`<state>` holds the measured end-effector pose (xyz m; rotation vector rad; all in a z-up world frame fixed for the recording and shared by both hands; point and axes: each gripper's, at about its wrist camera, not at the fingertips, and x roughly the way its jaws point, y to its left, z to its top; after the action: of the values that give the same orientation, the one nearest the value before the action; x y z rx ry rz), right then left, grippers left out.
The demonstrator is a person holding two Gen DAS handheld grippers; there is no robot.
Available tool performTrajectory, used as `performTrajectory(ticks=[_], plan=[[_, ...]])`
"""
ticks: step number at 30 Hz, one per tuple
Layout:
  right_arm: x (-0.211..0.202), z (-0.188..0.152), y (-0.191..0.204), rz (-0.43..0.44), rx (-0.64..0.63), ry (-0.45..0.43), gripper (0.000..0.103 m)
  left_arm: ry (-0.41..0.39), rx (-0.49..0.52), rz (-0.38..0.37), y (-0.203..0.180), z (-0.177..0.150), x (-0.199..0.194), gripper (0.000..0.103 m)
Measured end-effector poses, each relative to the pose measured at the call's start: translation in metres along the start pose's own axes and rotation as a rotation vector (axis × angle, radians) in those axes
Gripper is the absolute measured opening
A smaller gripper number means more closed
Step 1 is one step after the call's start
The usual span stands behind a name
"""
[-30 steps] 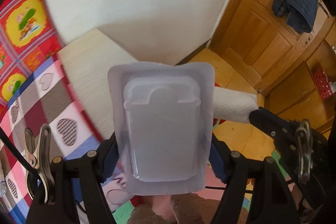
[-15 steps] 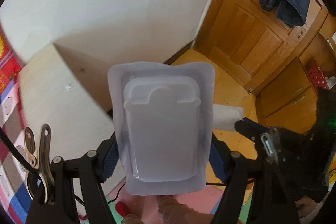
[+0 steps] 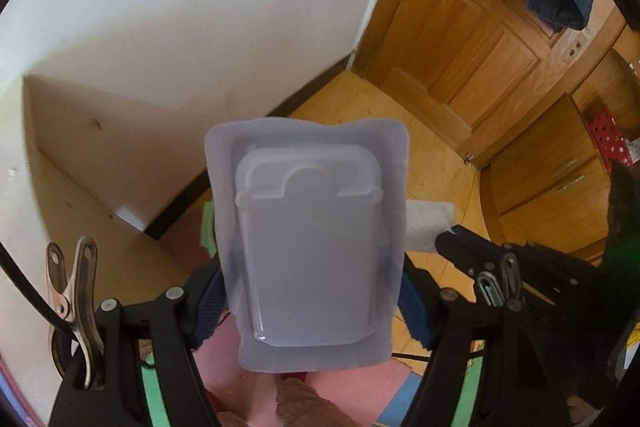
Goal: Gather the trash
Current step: 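Carry the tray and tissue in both grippers over the red bucket, then open both grippers to drop the tray and tissue into the bucket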
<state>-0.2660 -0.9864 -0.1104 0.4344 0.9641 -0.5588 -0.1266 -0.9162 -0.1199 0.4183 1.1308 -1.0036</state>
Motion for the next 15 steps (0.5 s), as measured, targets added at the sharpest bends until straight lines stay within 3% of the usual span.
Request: performTrajectory(ticks=[15], plan=[[0.054,-0.007,-0.021,-0.019,-0.009,0.081,0.008,0.094,-0.052,0.01,0.015,0.017,0.094,0.077]])
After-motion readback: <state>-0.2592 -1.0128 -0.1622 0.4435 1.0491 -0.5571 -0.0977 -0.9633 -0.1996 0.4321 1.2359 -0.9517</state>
